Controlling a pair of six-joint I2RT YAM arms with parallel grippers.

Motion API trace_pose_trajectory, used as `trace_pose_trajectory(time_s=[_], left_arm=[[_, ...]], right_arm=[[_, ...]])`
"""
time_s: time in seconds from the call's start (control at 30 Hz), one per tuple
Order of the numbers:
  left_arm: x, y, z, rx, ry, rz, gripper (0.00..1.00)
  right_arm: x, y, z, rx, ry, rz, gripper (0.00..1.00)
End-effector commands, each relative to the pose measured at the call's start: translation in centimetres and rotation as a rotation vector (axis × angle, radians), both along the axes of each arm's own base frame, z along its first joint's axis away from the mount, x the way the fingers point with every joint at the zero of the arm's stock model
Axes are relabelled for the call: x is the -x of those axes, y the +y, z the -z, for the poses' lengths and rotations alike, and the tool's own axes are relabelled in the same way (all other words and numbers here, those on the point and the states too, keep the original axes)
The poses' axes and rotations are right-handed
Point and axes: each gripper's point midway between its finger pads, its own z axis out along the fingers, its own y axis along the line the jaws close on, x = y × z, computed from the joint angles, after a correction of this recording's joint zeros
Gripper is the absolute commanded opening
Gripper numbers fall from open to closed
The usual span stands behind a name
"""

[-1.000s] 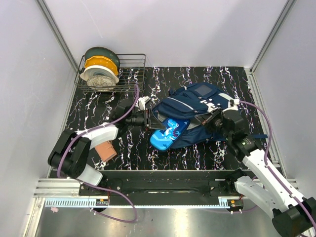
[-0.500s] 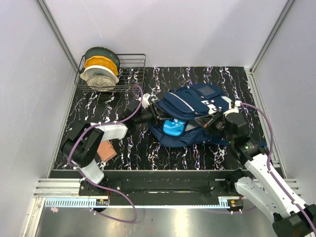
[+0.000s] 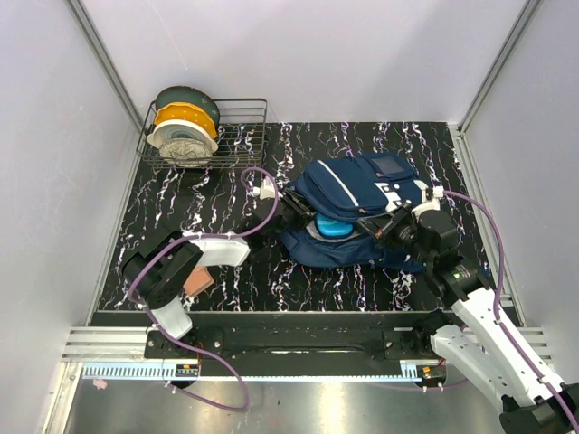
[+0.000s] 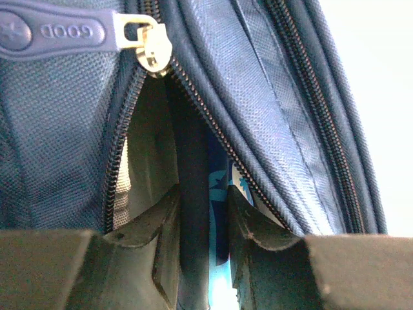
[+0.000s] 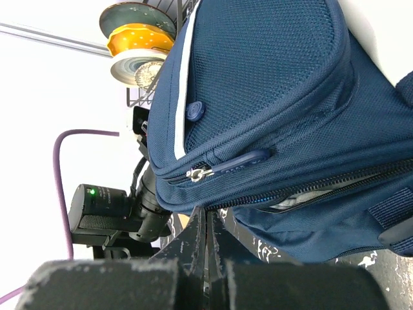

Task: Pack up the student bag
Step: Place the stationery in the student bag.

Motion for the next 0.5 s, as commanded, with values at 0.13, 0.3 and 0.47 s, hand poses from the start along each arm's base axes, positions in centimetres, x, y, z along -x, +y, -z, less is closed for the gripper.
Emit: trace_pose_trajectory(time_s=[0.13,0.3,0.47], left_arm=[[-5.1,-1.3,-10.2,0.222,-0.196,-0.235,0.33],[-4.8,-2.8,-10.4,0.157,-0.217,-0.175,0.69],[-1.7,-2.2,-9.6,0.029,-0.219,-0.059,0.82]], right_arm=[[1.7,1.7,-6.2,-0.115,-0.190,-0.127,0.00],[1.3,1.2,-5.7,-0.105,-0.169,-0.093,0.00],[0.0,0.0,-4.8,-0.064,-0.127,0.005,0.00]])
